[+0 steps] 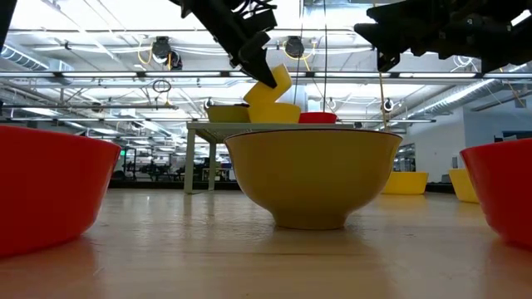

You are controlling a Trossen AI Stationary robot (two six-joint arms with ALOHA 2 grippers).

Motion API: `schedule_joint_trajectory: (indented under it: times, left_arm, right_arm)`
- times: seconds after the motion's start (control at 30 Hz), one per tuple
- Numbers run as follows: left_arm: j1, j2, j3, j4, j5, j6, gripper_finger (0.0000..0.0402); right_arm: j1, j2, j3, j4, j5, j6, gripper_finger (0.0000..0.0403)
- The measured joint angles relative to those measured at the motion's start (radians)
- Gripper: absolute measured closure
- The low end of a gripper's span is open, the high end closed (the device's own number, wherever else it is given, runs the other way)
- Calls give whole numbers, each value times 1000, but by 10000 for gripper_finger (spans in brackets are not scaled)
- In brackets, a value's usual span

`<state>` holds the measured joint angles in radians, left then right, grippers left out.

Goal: Pick & Place Mini bowls
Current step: Stack the yellow bowl on top of the other yellow bowl on the shelf

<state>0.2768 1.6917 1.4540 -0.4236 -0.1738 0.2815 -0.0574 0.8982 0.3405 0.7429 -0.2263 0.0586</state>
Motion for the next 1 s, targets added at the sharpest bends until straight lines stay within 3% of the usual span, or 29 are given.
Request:
schedule_joint_trajectory:
  times: [0.23, 0.37, 0.67, 0.83, 1.0]
  left_arm:
    - [0, 0, 0, -3, 10, -1, 380]
    - [0, 0, -1, -5, 17, -2, 395]
    - [0, 0, -1, -5, 16, -5, 374]
    - [0, 0, -1, 9, -38, -9, 380]
    - [0, 0, -1, 10, -93, -11, 352]
  right_arm:
    - [0, 0, 0, -25, 96, 0, 263]
    - [0, 0, 0, -29, 99, 0, 263]
    - [0, 0, 0, -29, 99, 0, 263]
    - [0, 0, 0, -29, 99, 0, 263]
    - [0, 0, 0, -29, 99, 0, 263]
